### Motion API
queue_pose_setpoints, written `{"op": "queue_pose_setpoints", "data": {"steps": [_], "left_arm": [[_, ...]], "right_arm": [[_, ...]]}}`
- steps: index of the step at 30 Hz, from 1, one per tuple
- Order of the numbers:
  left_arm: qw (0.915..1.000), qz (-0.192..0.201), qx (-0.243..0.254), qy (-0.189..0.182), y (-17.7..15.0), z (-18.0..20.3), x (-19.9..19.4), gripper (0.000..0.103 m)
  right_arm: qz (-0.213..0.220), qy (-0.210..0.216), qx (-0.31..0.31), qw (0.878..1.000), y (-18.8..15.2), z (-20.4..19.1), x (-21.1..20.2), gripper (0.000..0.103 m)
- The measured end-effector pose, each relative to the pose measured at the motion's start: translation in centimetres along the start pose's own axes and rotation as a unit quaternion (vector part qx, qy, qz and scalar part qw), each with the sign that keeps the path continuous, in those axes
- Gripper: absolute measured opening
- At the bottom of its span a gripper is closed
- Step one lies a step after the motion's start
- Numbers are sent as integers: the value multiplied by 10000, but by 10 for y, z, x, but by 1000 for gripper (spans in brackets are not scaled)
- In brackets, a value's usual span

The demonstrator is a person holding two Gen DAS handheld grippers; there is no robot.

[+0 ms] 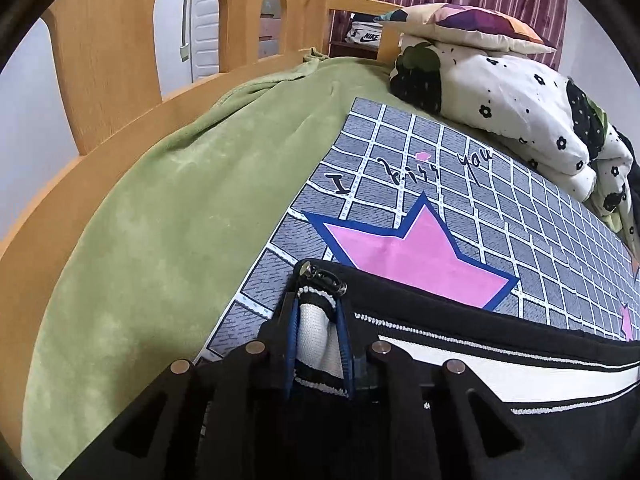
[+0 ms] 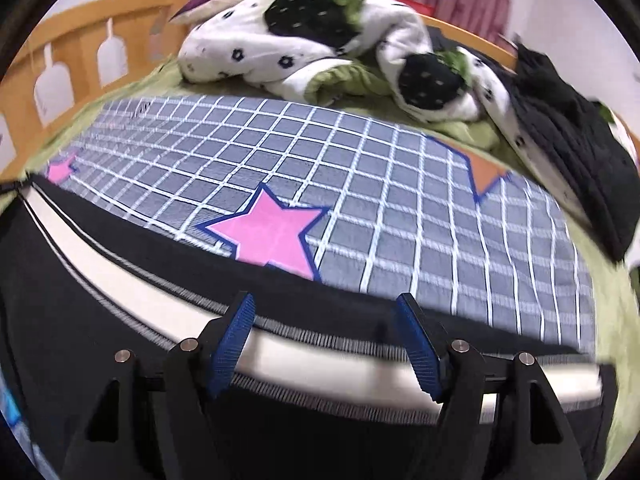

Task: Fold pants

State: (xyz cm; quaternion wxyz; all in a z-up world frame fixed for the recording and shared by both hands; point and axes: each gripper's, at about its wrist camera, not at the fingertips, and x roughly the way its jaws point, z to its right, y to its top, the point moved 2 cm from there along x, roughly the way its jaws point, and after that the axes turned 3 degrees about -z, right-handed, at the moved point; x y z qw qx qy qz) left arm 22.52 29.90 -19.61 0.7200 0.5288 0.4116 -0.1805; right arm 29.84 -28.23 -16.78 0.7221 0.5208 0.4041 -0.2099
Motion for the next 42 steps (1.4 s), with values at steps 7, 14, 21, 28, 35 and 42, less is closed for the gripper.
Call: {"op": "queue_pose_setpoints", "data": {"steps": [7, 14, 21, 28, 35, 42], "left_arm": [[9999, -25, -57, -157, 6, -5, 1, 18], [9985, 492, -22, -221, 18, -2, -16, 17], [9988, 94, 224, 436, 12, 9, 9, 27], [9978, 467, 431, 191, 9, 29, -35, 68], [9966, -66, 717, 403, -2, 51, 27, 70], [9973, -98, 648, 343, 0, 50, 20, 71]], "right_arm": [[-788, 485, -1196, 9885, -1, -24, 49, 4], [328, 585, -475, 9966, 17, -2, 0, 2], [-37, 245, -251, 9994, 3, -12, 61, 3], [598, -259, 590, 9961, -11, 38, -9, 53], [-258, -1050, 573, 9925, -34, 77, 45, 47], [-177, -914, 822, 9923, -27, 86, 49, 47]]}}
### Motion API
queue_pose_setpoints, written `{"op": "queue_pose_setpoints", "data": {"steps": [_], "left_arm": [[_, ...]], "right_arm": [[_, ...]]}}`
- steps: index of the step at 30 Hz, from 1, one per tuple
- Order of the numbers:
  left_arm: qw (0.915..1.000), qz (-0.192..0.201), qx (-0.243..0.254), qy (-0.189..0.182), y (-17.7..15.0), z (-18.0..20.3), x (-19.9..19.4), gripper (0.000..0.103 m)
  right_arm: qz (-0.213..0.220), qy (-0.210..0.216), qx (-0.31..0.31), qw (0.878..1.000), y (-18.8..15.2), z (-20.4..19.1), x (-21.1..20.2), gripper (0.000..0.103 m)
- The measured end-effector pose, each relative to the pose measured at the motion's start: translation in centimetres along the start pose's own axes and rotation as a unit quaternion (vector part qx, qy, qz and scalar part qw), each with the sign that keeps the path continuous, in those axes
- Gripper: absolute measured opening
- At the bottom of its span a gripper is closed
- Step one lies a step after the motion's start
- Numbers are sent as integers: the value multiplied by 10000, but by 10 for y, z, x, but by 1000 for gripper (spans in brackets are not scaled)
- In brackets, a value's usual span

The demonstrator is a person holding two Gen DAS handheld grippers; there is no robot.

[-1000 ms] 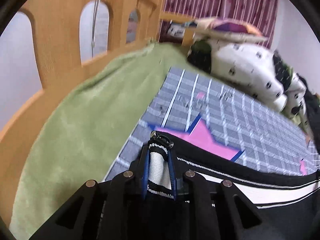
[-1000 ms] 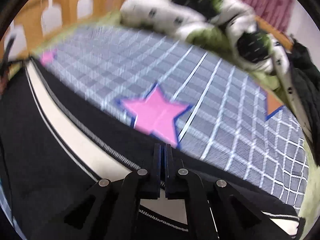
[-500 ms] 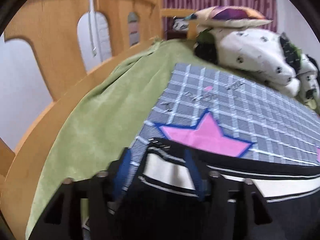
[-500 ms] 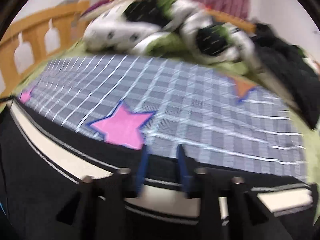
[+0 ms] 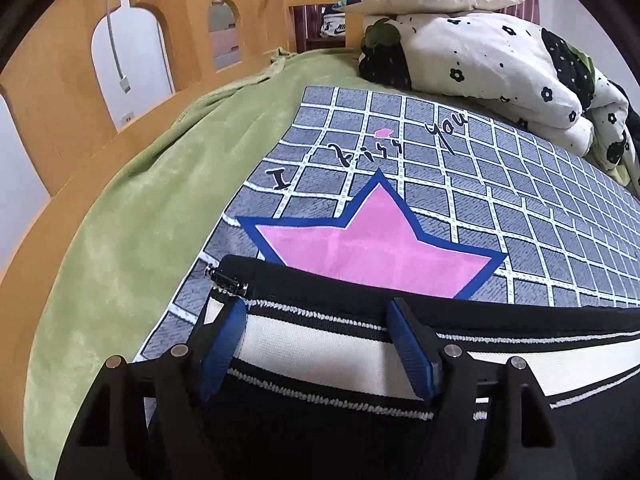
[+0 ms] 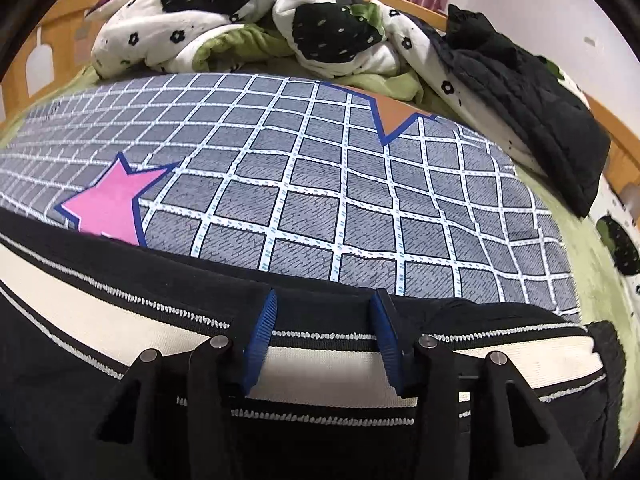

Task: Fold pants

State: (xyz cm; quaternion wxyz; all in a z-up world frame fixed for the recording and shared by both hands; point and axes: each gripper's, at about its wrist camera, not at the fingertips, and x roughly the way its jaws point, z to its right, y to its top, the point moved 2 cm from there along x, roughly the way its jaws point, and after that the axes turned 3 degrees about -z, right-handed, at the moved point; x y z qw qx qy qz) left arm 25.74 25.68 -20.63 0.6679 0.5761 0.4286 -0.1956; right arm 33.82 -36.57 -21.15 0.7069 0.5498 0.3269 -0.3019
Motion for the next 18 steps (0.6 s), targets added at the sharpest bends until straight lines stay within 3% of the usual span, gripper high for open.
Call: {"op": "queue_pose_setpoints", "data": {"steps": [4, 8, 10, 14, 18], "left_arm": [[10000, -20, -66, -23, -8, -1, -40, 71], [9992, 344, -59, -196, -30, -1, -113, 71], [9980, 441, -165, -422, -37, -2, -142, 71], [9936, 728, -161, -852, -49, 9, -212, 71], [9882, 1137, -138, -1018, -56, 20, -272, 71]], "right_arm": [[-89, -19, 363, 9993, -9, 7, -16, 47], [142, -55, 1062, 9942, -28, 16, -77, 47], [125, -297, 963, 9948, -40, 12, -107, 48], [407, -333, 868, 9948, -56, 1, -170, 48], [981, -235, 689, 9925, -60, -21, -257, 48]]}}
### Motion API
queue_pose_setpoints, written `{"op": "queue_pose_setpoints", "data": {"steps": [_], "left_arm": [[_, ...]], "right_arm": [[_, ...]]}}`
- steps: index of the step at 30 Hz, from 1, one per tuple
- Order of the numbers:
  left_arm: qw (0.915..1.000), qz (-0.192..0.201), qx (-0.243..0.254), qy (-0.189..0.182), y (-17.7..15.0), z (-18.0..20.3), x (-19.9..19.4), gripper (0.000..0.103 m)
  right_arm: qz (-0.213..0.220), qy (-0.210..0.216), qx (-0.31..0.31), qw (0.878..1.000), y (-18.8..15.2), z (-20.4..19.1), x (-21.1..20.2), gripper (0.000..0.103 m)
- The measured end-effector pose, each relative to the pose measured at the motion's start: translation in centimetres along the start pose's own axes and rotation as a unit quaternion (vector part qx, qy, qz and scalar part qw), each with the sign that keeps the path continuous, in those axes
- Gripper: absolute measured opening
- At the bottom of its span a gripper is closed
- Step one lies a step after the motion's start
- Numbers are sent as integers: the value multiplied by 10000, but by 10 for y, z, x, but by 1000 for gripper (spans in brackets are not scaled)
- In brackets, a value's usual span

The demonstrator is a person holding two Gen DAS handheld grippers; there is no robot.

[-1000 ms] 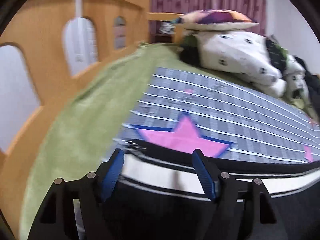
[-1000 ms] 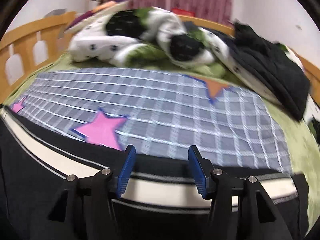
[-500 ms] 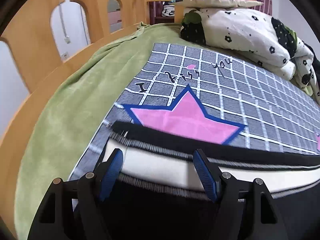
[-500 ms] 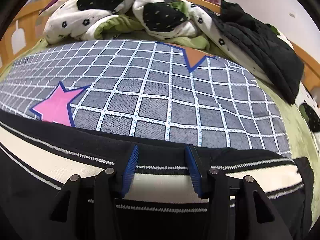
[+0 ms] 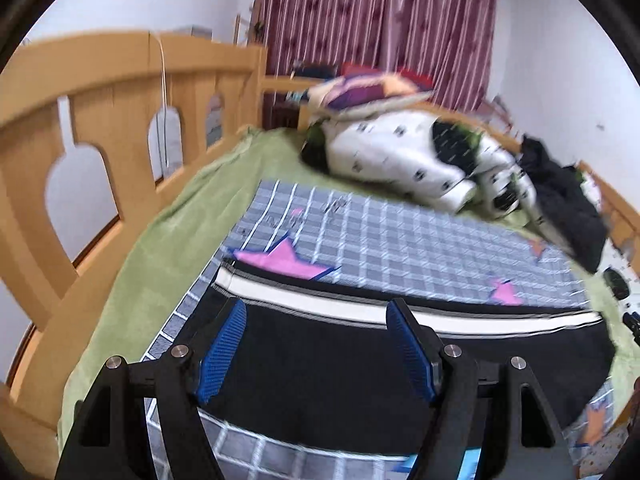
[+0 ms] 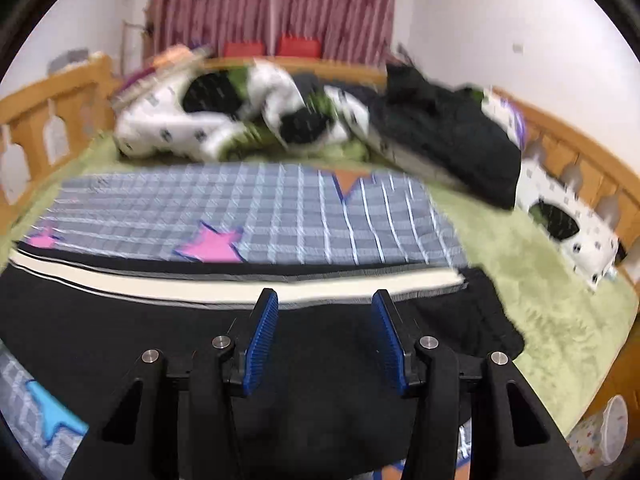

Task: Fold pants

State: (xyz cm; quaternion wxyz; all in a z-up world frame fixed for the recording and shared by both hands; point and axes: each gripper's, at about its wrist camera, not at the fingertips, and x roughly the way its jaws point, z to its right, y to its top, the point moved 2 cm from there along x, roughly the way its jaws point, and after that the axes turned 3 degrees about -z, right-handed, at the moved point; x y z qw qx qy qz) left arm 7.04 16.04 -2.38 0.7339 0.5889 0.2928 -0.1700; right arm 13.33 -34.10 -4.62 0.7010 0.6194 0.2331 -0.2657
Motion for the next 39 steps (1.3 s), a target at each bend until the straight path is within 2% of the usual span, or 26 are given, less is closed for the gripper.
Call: {"op": "queue_pose_setpoints", "data": {"steps": [3, 6, 9, 12, 16, 19, 21, 23, 25, 28, 33, 39], "left_arm": [[10000, 5, 22, -67, 7, 16, -33, 71], [9993, -41, 20, -363, 8, 29, -63, 71], [9985, -16, 145, -524, 0, 36, -81, 71], [9980, -55, 55, -621, -25, 30, -78, 71], [9952, -341, -447, -806, -76, 3, -45, 71], [9909, -666, -890, -757, -112, -25, -12, 71], [9838, -854, -1338, -838, -134, -53, 11, 71], [9762, -802, -1862, -776, -152, -85, 28, 69], [9689, -885, -2198, -714, -161, -113, 49, 69], [9633, -926, -2453, -572, -158, -144, 74, 69], [9658, -845, -2424, -360, -135, -162, 109, 69], [9594, -892, -2670, -187, -108, -174, 142, 69]], "right_arm": [[134, 441, 148, 9988, 12, -13, -48, 48], [156, 862, 331, 9956, 20, -29, -83, 48], [187, 1048, 439, 9933, 21, -45, -104, 50], [141, 1235, 418, 9914, 12, -59, -109, 54], [-47, 1396, 329, 9896, -16, -73, -89, 54], [-281, 1228, 214, 9918, -35, -77, -62, 54], [-456, 1160, 112, 9921, -44, -80, -49, 54], [-584, 1214, 96, 9908, -49, -80, -41, 54], [-662, 1509, 199, 9861, -53, -74, -38, 54], [-700, 1609, 451, 9835, -55, -62, -31, 54], [-934, 1762, 813, 9765, -51, -53, -4, 54], [-1080, 1581, 663, 9793, -46, -64, 24, 54]]}}
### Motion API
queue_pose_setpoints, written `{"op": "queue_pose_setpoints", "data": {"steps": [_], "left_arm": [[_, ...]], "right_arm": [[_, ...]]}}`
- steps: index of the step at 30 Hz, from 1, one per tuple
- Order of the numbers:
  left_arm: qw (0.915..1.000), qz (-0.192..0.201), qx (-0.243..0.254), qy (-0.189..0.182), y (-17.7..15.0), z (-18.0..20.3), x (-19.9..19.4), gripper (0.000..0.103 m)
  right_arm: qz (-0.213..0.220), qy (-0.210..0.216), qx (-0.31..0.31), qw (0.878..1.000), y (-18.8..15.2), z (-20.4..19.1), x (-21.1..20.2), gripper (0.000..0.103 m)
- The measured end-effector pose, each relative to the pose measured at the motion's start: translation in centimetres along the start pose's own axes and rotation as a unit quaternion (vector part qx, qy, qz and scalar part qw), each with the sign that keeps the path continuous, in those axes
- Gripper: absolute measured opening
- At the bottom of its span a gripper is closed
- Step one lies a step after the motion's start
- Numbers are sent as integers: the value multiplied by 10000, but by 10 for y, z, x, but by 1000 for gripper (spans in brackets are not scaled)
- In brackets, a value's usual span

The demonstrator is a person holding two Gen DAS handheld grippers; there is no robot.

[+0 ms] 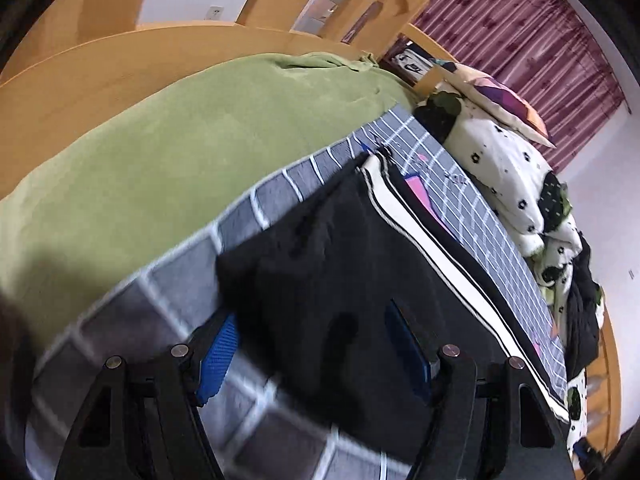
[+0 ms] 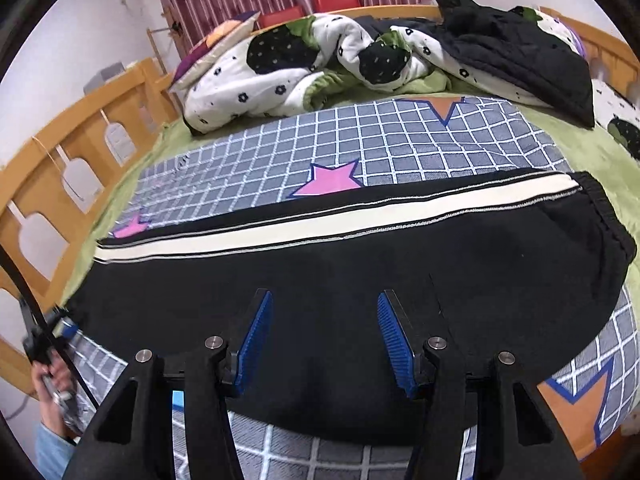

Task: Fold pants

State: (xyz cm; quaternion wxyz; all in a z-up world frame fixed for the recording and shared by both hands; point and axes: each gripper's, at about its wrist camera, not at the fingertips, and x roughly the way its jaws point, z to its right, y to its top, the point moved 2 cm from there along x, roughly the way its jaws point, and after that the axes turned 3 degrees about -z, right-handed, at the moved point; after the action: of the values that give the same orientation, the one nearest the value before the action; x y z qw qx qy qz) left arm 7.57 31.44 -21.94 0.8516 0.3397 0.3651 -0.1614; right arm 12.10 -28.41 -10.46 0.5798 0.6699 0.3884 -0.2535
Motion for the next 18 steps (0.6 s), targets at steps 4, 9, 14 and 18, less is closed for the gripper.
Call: {"op": "queue_pose_setpoints", "data": {"steps": [4, 9, 14, 18], "left_arm": [[9991, 105, 16, 419, 6, 2, 10, 45], [9975, 276, 159, 626, 9, 11, -4, 18], [9790, 935, 1388, 1167, 4, 94, -39, 15], [9468, 1414, 2700, 1033, -31, 204, -63, 15]], "right_arm": [[-51, -115, -70, 9999, 5, 1, 13, 54], [30, -70, 151, 9999, 13, 6, 9, 54], [327, 33, 159, 9993, 6, 10, -19, 54], [570, -126, -60, 9983, -9, 19, -42, 54]]}}
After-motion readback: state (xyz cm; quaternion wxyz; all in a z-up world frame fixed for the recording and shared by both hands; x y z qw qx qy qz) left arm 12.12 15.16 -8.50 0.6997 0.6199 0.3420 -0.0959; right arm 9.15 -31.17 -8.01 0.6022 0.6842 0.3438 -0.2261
